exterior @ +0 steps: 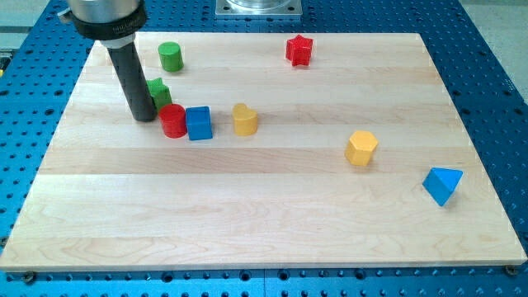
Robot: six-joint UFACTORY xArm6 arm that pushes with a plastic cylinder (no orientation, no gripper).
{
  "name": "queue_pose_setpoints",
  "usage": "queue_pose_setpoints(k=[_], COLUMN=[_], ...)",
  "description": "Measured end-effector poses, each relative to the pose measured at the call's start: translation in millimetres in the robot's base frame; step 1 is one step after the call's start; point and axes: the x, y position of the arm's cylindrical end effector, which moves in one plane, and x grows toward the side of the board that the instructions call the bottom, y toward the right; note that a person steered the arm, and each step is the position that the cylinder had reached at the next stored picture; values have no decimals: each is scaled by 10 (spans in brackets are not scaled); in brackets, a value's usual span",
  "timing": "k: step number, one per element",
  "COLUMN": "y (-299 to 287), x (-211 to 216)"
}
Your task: Place your arm at the bottom right corner of the board
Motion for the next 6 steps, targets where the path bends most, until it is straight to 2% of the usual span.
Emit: queue_pose_setpoints(k=[1,2,3,4,5,6], y=[-146,853,2530,3919,4837,4807], x=[999,2041,2248,2246,2091,1767])
